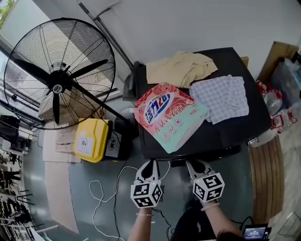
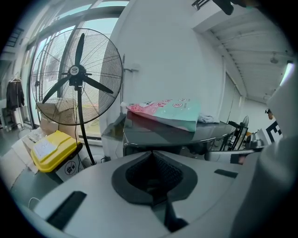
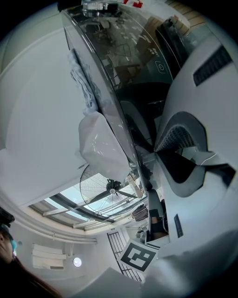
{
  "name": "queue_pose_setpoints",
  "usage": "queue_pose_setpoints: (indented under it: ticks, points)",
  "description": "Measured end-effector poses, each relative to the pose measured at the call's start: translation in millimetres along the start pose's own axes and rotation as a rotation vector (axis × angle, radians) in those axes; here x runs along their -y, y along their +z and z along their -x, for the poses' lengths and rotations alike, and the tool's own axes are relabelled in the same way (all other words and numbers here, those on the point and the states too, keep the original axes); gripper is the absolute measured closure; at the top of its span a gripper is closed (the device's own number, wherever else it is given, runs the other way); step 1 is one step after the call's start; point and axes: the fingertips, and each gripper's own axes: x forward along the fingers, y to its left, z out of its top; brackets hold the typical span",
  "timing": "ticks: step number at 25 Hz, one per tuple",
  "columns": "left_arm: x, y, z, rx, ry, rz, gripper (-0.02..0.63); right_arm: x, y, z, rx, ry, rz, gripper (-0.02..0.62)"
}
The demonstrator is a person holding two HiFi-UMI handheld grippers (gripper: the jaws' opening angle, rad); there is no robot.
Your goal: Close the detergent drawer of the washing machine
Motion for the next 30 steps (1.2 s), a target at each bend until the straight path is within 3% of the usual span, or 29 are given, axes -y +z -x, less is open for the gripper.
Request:
queue_pose_setpoints:
  ticks: [14, 30]
  points:
    - [7, 3, 10, -0.009, -0.011, -0.021, 0.588, -6, 14, 10, 0.022, -0.004, 0.016, 0.571]
    - [39, 36, 82, 0.112, -0.047, -0.108, 0.589, -51, 47, 70, 0.132, 0.024, 0.150, 0.571]
